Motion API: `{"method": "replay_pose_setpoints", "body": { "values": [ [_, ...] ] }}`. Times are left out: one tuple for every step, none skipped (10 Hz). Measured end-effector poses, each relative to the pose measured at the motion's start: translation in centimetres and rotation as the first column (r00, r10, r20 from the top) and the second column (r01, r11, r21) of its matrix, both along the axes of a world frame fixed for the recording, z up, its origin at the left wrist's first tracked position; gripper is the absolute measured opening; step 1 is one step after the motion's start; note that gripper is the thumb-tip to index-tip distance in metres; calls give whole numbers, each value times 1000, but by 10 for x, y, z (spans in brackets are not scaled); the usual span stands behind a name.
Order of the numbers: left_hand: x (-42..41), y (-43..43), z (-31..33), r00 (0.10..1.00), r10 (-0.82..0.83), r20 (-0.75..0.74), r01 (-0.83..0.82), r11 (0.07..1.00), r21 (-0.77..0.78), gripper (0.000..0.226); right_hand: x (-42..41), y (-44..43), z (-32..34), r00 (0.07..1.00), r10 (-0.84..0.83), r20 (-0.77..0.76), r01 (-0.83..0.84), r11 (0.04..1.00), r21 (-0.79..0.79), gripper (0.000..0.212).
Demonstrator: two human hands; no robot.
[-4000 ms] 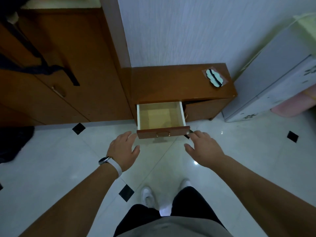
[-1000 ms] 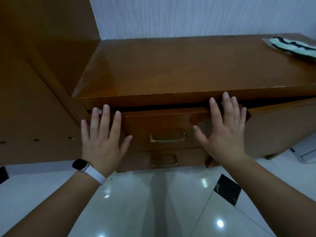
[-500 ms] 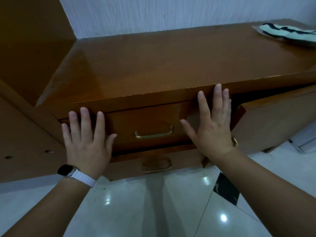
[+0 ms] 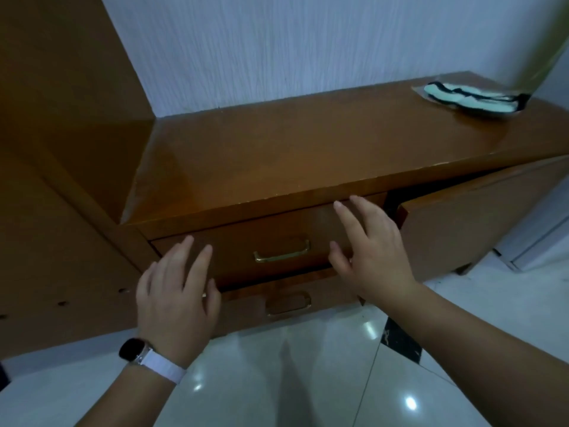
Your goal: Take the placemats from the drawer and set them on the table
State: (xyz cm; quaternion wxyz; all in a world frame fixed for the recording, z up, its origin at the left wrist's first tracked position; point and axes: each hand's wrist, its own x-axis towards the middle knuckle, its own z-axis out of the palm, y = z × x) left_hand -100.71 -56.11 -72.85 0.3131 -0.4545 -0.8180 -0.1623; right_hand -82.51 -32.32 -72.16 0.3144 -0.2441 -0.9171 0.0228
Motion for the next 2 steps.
{"method": "replay_pose_setpoints", "body": {
  "values": [
    [4, -13, 22, 998, -7, 69, 14, 994, -104, 43, -1, -17, 21, 999, 23, 43, -19, 997, -77, 54],
    [10, -29, 48, 992, 12, 125, 8, 988, -156, 44, -1, -34, 40, 994, 51, 97, -33, 984, -174, 53]
  ]
}}
